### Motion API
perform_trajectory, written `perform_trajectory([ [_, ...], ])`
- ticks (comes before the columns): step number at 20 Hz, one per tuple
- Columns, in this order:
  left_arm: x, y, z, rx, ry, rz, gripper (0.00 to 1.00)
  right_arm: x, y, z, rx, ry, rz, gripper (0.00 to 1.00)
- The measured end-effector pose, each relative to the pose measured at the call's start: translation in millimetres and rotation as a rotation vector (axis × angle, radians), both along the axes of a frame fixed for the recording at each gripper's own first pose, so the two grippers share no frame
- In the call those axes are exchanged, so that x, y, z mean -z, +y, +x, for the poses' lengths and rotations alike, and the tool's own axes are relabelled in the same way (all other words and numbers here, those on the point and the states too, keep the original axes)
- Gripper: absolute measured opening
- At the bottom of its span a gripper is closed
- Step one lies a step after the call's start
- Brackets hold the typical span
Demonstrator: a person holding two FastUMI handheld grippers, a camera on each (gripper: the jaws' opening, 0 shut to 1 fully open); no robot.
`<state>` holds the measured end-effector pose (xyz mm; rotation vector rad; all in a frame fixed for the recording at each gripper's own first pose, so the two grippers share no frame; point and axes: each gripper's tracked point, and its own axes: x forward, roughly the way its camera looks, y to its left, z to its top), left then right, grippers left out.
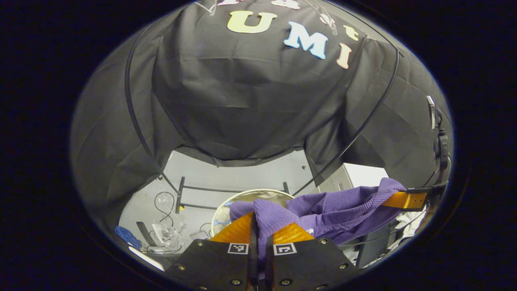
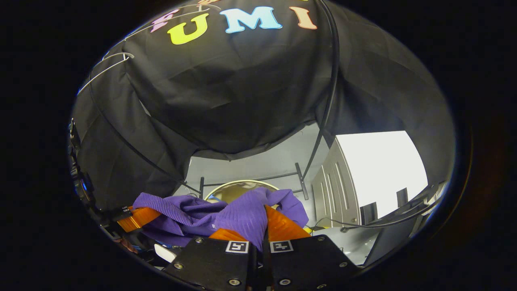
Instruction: Grasp the clothes on the hanger with both hands and then place them into the laundry hamper below.
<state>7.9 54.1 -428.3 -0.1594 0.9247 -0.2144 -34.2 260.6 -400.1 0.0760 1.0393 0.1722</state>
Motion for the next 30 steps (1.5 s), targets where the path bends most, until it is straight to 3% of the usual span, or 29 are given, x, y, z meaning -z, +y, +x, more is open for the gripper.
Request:
perform_trajectory([
  [5,8,3,2,0.018,0.000,-0.004,0.07,4,1,-9,-0.037,0.035,0.001,0.06],
  [6,10,3,0,0.019,0.007,-0.014,0.08,5,1,-12,-0.037,0.053,-0.002,0.11],
  [7,12,2,-1,0.019,0.014,-0.025,0.08,4,1,-17,-0.035,0.070,-0.001,0.07],
  [9,16,11,-5,0.020,0.027,-0.013,0.16,6,5,-25,-0.032,0.102,0.016,0.30],
  [11,11,16,-8,0.030,0.027,-0.014,0.18,5,9,-27,-0.023,0.112,0.034,0.46],
  [14,7,19,1,0.029,0.004,-0.027,0.84,-2,7,-28,-0.003,0.101,0.045,0.97],
  [17,-27,41,23,0.043,-0.112,0.077,0.99,-24,-7,-16,0.025,0.014,0.031,0.92],
  [19,-71,53,43,0.063,-0.244,0.173,0.95,-44,-35,2,0.038,-0.093,-0.039,0.92],
  [20,-94,51,50,0.064,-0.297,0.185,0.94,-56,-50,10,0.051,-0.144,-0.065,0.96],
  [21,-117,48,53,0.060,-0.345,0.187,0.99,-68,-60,16,0.071,-0.192,-0.075,0.96],
  [24,-172,35,65,0.022,-0.467,0.169,0.95,-115,-88,39,0.122,-0.342,-0.080,0.96],
  [30,-297,-2,67,-0.123,-0.651,0.095,0.98,-219,-155,83,0.120,-0.689,-0.129,0.95],
])
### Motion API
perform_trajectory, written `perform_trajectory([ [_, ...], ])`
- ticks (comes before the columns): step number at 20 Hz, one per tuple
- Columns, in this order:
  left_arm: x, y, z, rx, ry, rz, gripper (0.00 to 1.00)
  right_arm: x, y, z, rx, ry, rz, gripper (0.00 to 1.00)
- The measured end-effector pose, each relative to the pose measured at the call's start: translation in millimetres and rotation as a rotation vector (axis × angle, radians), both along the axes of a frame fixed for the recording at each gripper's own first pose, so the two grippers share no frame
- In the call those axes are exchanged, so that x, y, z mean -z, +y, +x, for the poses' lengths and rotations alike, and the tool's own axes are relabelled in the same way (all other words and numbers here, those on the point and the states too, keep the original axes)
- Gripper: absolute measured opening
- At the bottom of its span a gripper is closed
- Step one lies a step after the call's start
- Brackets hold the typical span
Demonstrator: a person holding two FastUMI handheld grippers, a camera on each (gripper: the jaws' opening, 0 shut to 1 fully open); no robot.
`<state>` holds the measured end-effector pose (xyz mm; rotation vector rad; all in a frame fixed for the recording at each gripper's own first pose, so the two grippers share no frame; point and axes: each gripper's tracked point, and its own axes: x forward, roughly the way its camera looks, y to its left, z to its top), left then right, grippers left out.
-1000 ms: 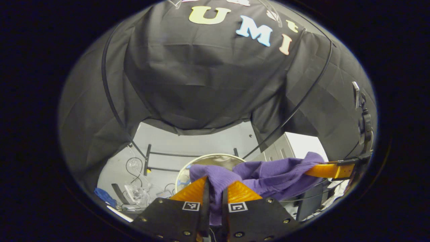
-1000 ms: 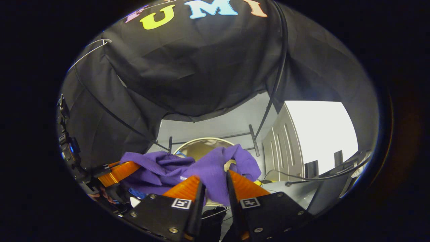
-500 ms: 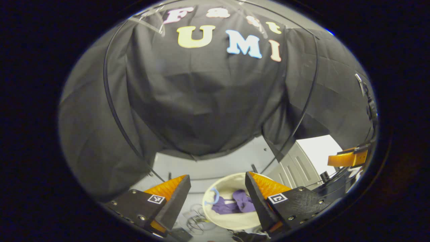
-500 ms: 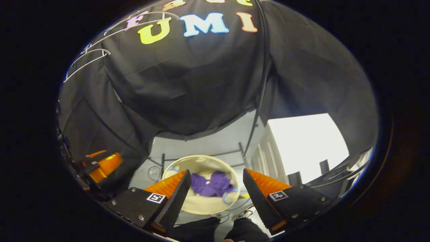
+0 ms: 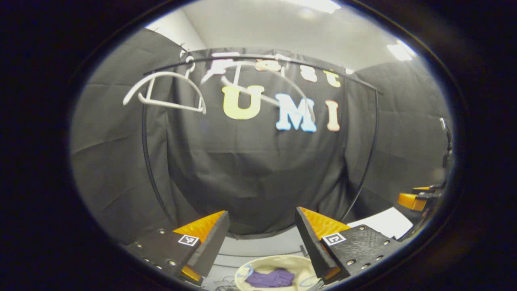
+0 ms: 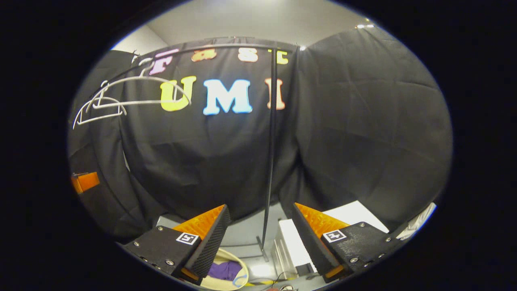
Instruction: Grasp the clothes on the hanger with both hands and then place them into the laundry hamper below.
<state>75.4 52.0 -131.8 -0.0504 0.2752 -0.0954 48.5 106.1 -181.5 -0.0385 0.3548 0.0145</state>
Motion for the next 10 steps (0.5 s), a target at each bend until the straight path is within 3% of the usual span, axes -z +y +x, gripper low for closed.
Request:
perform_trajectory([
  [1,-25,-11,-3,-0.019,-0.039,-0.016,0.98,-13,-13,4,-0.013,-0.043,-0.002,0.92],
  [2,-50,-22,-7,-0.037,-0.081,-0.027,0.99,-29,-23,8,-0.028,-0.080,0.005,0.96],
  [4,-86,-41,-14,-0.074,-0.154,-0.031,0.98,-56,-46,14,-0.051,-0.144,0.034,0.92],
  [7,-131,-67,-28,-0.113,-0.210,-0.022,0.98,-92,-85,26,-0.059,-0.228,0.100,0.96],
  [8,-126,-71,-35,-0.125,-0.227,-0.016,0.98,-101,-99,27,-0.056,-0.257,0.102,0.92],
  [10,-143,-86,-57,-0.176,-0.276,0.010,0.98,-120,-133,28,-0.033,-0.322,0.094,0.95],
])
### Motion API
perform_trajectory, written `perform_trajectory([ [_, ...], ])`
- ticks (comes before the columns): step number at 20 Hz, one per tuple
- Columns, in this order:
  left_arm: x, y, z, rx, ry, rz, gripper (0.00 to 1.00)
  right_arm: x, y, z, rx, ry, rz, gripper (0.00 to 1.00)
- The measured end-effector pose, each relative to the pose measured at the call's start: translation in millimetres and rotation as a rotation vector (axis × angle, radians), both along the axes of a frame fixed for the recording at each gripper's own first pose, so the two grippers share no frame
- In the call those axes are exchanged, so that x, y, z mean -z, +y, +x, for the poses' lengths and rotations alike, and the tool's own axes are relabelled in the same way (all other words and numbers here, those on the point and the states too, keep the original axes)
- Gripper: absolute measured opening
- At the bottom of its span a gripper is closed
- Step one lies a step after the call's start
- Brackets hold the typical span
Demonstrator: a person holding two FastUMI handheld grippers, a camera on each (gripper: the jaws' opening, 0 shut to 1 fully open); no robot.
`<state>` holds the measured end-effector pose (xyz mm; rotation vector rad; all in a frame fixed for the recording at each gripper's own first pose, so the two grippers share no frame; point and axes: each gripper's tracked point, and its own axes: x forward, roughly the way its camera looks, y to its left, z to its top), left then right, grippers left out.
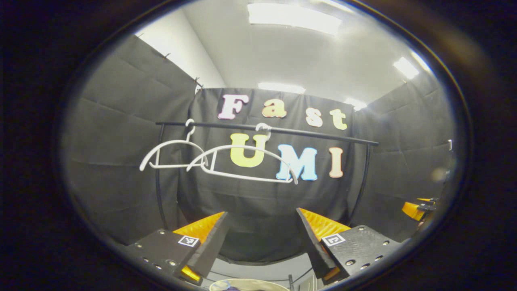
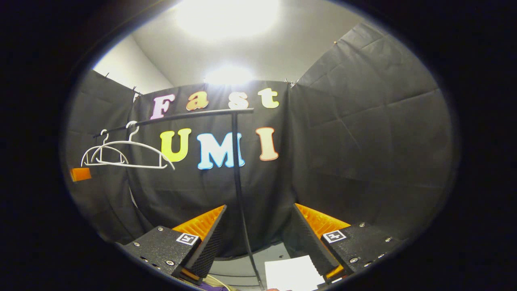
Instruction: Grasp the clothes on the hanger with both hands and then place them into the laundry hamper below.
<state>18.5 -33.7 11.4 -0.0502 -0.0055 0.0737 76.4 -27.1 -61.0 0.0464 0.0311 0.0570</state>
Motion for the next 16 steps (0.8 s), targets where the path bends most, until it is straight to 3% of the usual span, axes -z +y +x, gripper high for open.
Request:
perform_trajectory([
  [2,-17,-11,-14,-0.047,-0.039,-0.001,0.98,-10,-40,-2,0.050,-0.042,-0.009,0.91],
  [3,-21,-20,-18,-0.041,-0.040,-0.013,0.98,-7,-55,-1,0.069,-0.041,-0.010,0.95],
  [6,-31,-30,-29,-0.024,-0.030,0.009,0.98,0,-86,-14,0.109,-0.004,0.018,0.91],
  [8,-37,-32,-34,-0.030,-0.028,0.020,0.94,1,-96,-23,0.123,0.003,0.039,0.95],
  [11,-40,-29,-42,-0.015,-0.040,-0.003,0.98,0,-89,-32,0.120,-0.001,0.015,0.95],
  [12,-40,-24,-44,-0.009,-0.040,0.004,0.94,-3,-83,-35,0.113,-0.009,0.004,0.91],
  [14,-40,-15,-44,0.008,-0.030,0.020,0.89,-11,-68,-44,0.100,-0.016,-0.006,0.95],
  [16,-38,-4,-46,0.026,-0.027,0.018,0.98,-12,-49,-54,0.076,-0.010,-0.008,0.95],
])
